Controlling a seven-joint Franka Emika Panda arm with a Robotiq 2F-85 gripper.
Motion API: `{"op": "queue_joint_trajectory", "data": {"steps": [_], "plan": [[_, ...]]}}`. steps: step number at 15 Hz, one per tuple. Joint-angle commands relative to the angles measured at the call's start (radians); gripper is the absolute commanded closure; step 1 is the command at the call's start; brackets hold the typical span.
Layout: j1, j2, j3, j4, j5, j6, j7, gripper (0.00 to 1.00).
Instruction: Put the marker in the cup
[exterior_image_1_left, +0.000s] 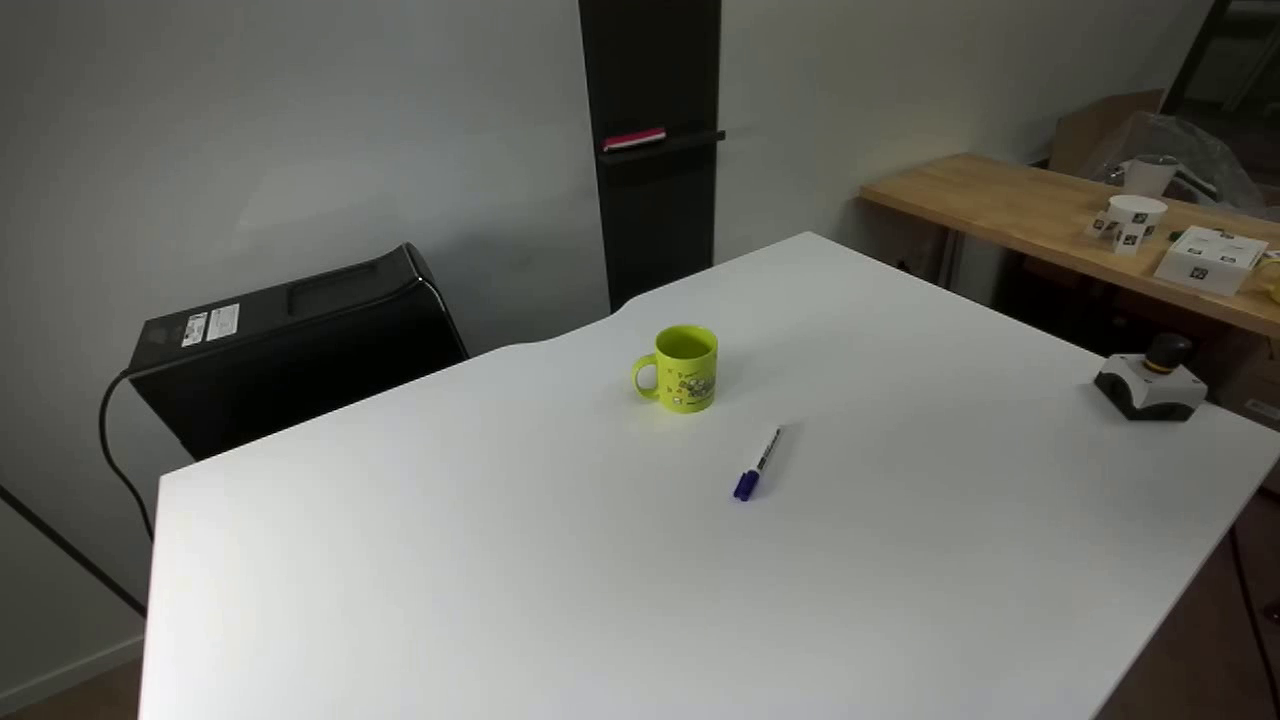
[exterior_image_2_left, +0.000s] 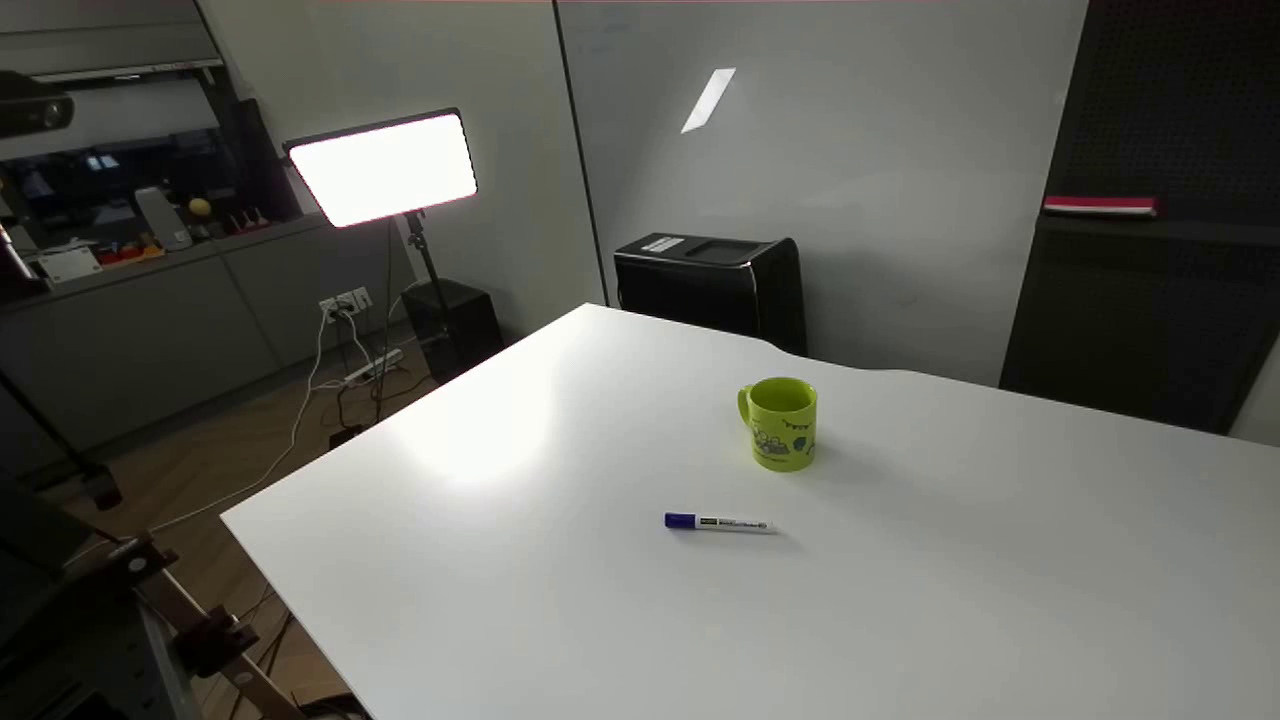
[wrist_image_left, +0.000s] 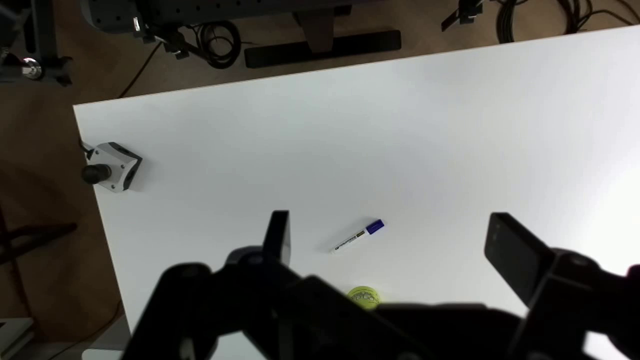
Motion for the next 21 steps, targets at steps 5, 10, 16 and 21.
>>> {"op": "queue_joint_trajectory", "data": {"steps": [5, 10, 16, 21], "plan": [[0.005, 0.001, -0.004, 0.003, -0.002, -0.003, 0.001, 0.00], [0.005, 0.001, -0.004, 0.003, -0.002, -0.003, 0.001, 0.00], [-0.018, 0.088, -0.014, 0.005, -0.034, 0.082, 0.017, 0.00], [-0.070, 0.239, -0.062, -0.065, -0.035, 0.493, 0.075, 0.00]]}}
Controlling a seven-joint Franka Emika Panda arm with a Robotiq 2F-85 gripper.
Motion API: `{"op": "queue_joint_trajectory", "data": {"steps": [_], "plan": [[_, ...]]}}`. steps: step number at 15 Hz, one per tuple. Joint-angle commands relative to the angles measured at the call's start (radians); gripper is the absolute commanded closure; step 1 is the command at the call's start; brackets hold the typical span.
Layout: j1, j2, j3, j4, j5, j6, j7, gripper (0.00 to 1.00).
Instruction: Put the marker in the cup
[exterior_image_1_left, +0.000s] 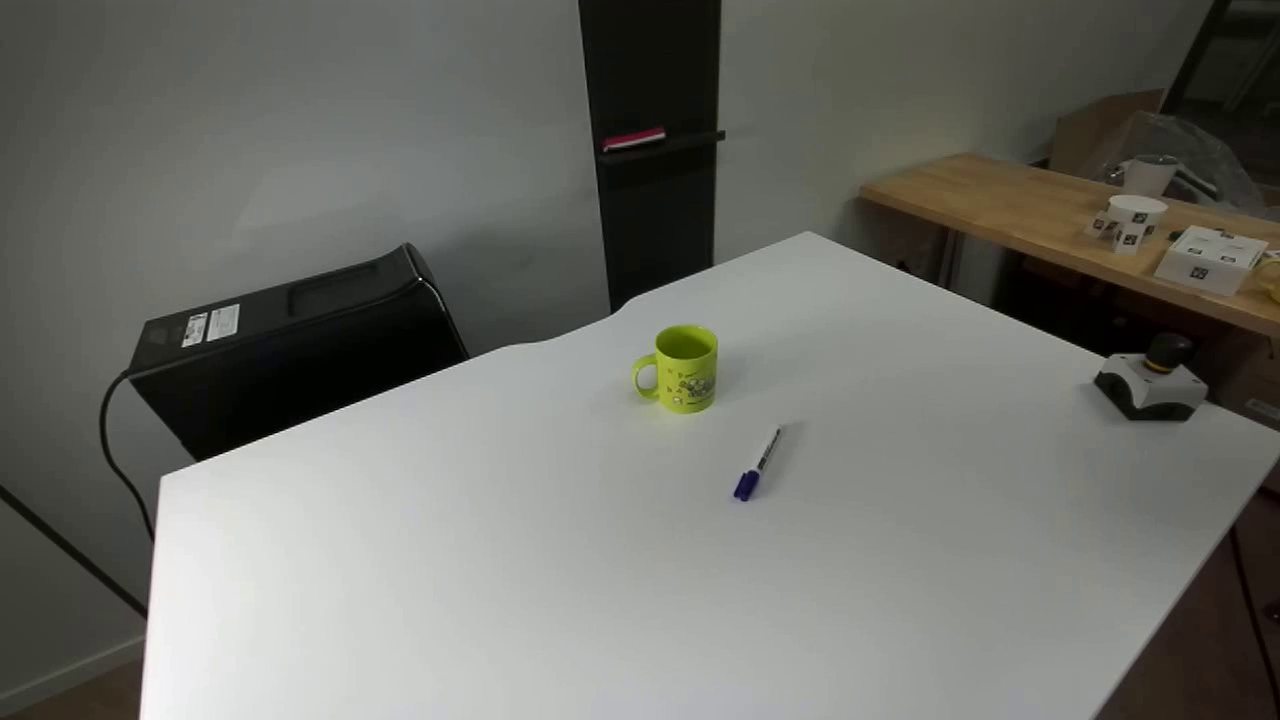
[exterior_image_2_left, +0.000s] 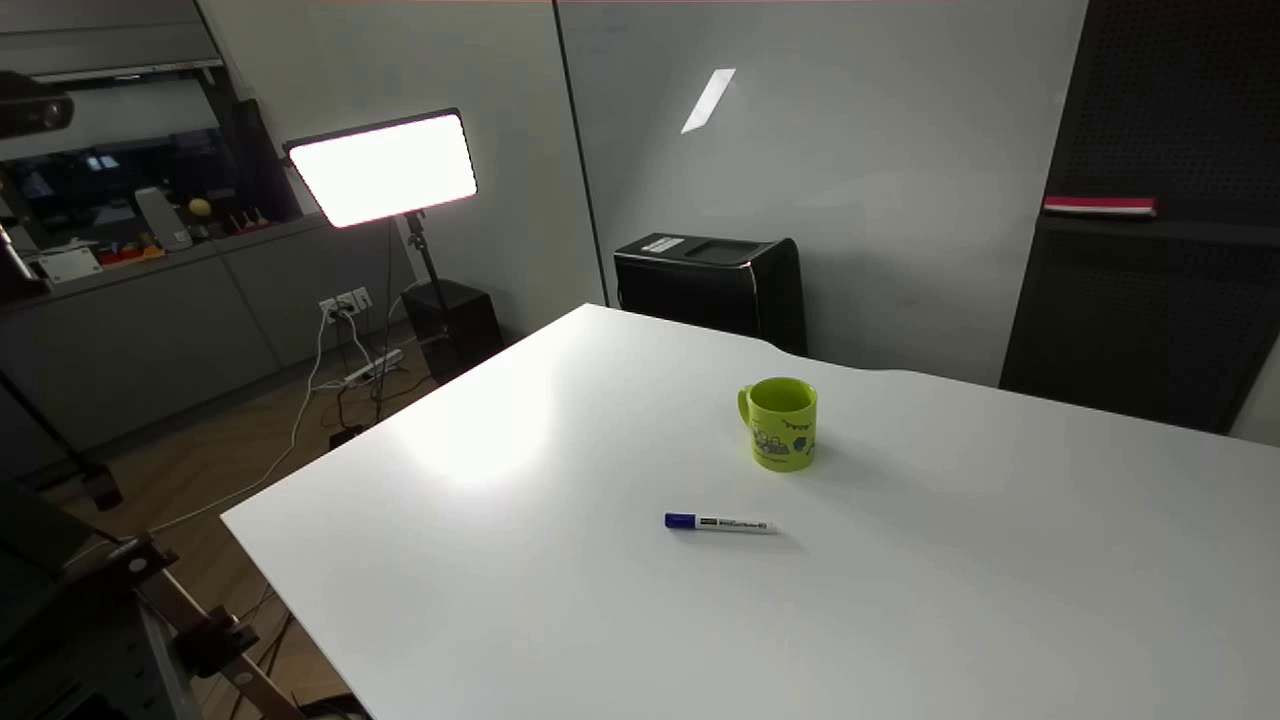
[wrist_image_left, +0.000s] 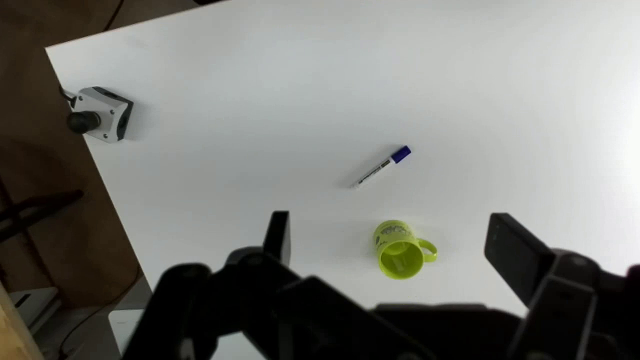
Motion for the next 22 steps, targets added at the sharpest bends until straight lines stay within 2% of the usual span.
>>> {"op": "queue_joint_trajectory", "data": {"steps": [1, 5, 9, 12, 14, 15, 16, 22], "plan": [[-0.030, 0.136, -0.031, -0.025, -0.007, 0.239, 0.061, 0.00], [-0.038, 0.295, -0.063, -0.058, 0.020, 0.458, 0.062, 0.00], [-0.018, 0.451, -0.064, -0.040, 0.041, 0.551, 0.045, 0.00], [-0.009, 0.565, -0.062, -0.005, 0.068, 0.559, 0.009, 0.00], [-0.002, 0.619, -0.057, 0.044, 0.066, 0.508, -0.017, 0.00], [0.003, 0.623, -0.059, 0.068, 0.055, 0.455, -0.018, 0.00], [0.004, 0.592, -0.068, -0.006, 0.053, 0.532, -0.008, 0.00], [0.009, 0.623, -0.065, 0.050, 0.052, 0.478, -0.019, 0.00]]}}
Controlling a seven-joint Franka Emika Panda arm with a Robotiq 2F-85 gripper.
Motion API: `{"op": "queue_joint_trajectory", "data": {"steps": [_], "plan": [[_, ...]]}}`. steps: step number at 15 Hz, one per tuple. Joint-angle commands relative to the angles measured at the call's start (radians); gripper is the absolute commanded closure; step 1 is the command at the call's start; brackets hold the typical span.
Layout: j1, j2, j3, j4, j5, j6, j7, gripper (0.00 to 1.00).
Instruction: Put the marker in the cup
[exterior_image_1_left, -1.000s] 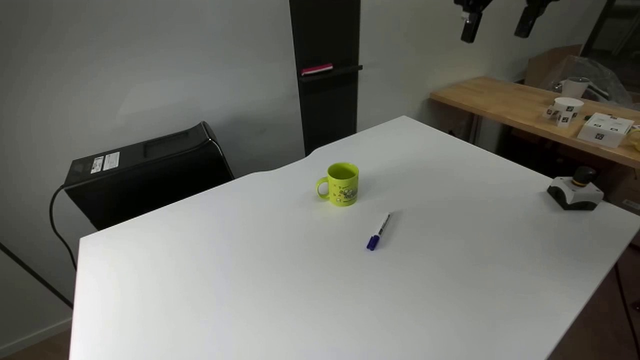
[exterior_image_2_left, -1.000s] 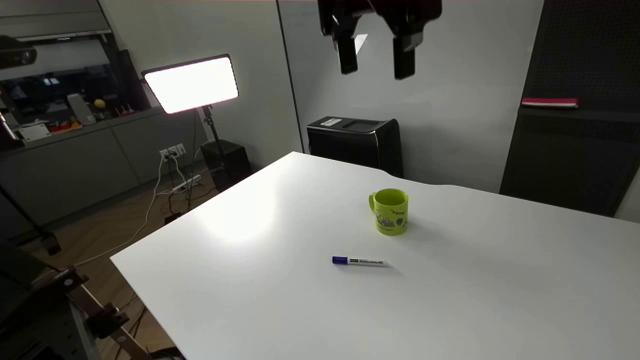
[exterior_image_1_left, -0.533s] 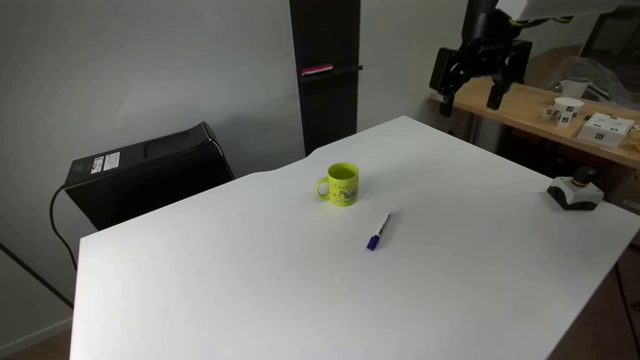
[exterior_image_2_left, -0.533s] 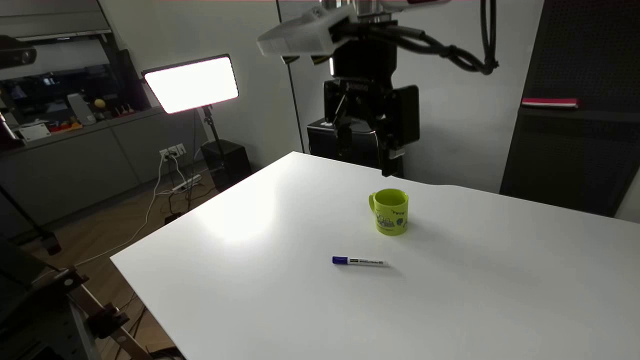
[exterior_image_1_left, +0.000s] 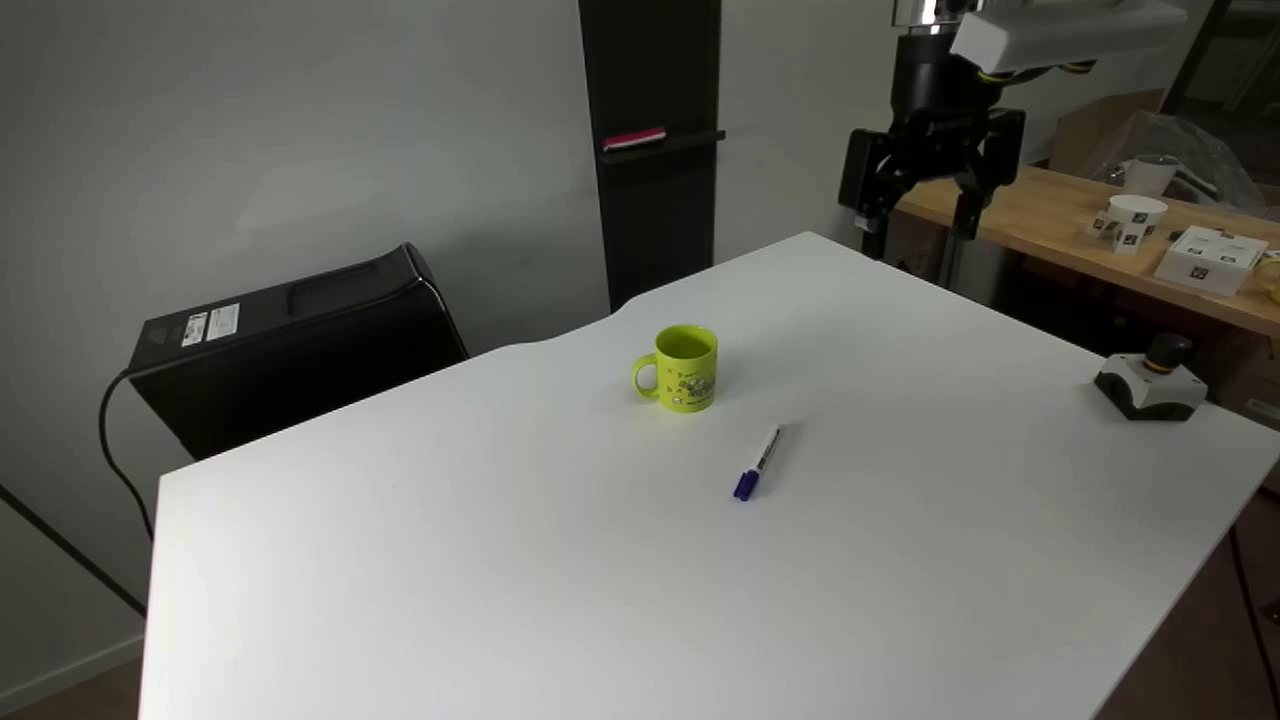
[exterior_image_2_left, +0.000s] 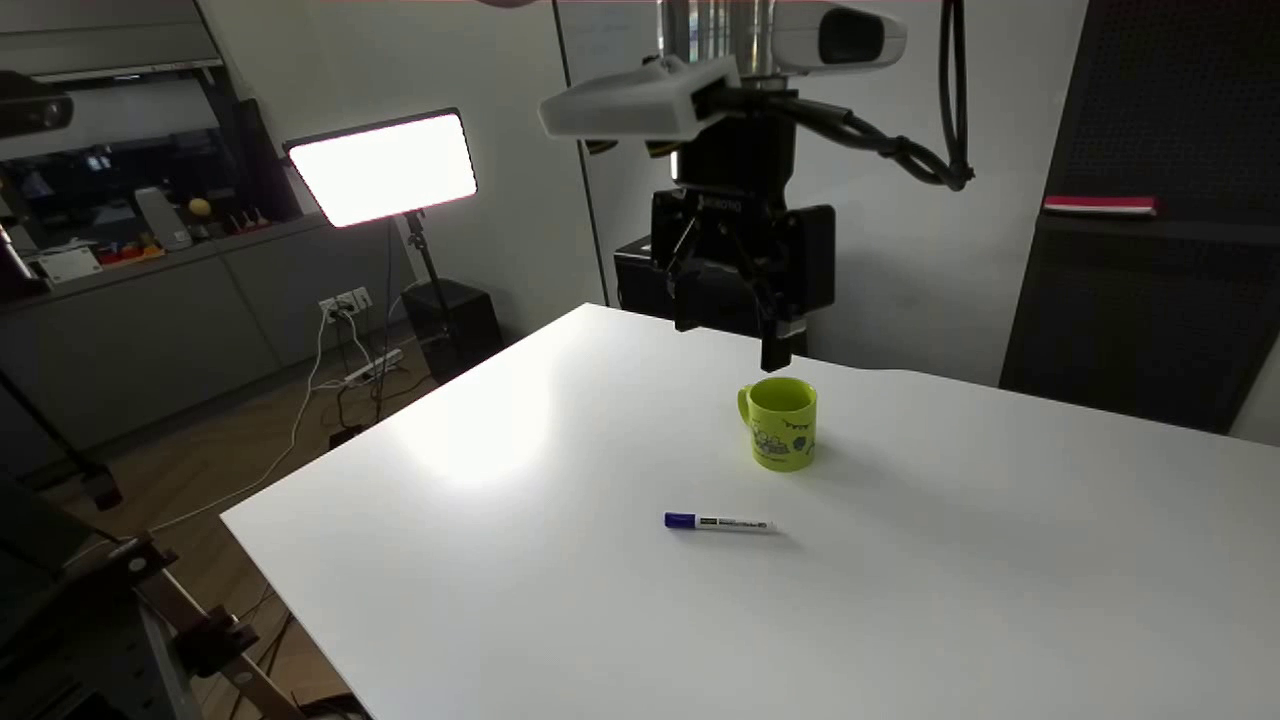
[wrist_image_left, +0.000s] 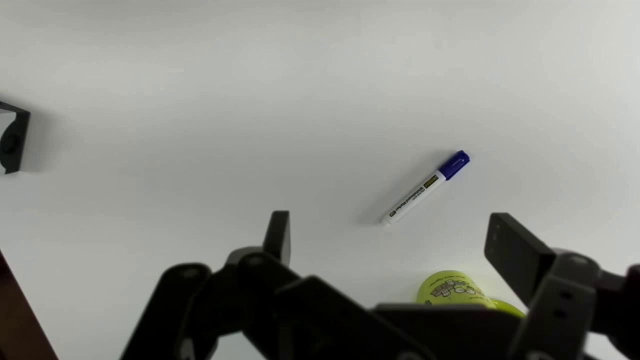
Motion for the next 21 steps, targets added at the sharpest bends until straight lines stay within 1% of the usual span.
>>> {"op": "queue_joint_trajectory", "data": {"steps": [1, 15, 18, 19, 21], "plan": [[0.009, 0.000, -0.009, 0.002, 0.004, -0.003, -0.004, 0.00], [0.009, 0.000, -0.009, 0.002, 0.004, -0.004, -0.005, 0.00], [0.029, 0.057, -0.025, 0.055, 0.015, -0.005, 0.122, 0.00], [0.040, 0.085, -0.030, 0.077, 0.028, -0.010, 0.189, 0.00], [0.045, 0.140, -0.024, 0.116, 0.084, -0.002, 0.251, 0.00]]}}
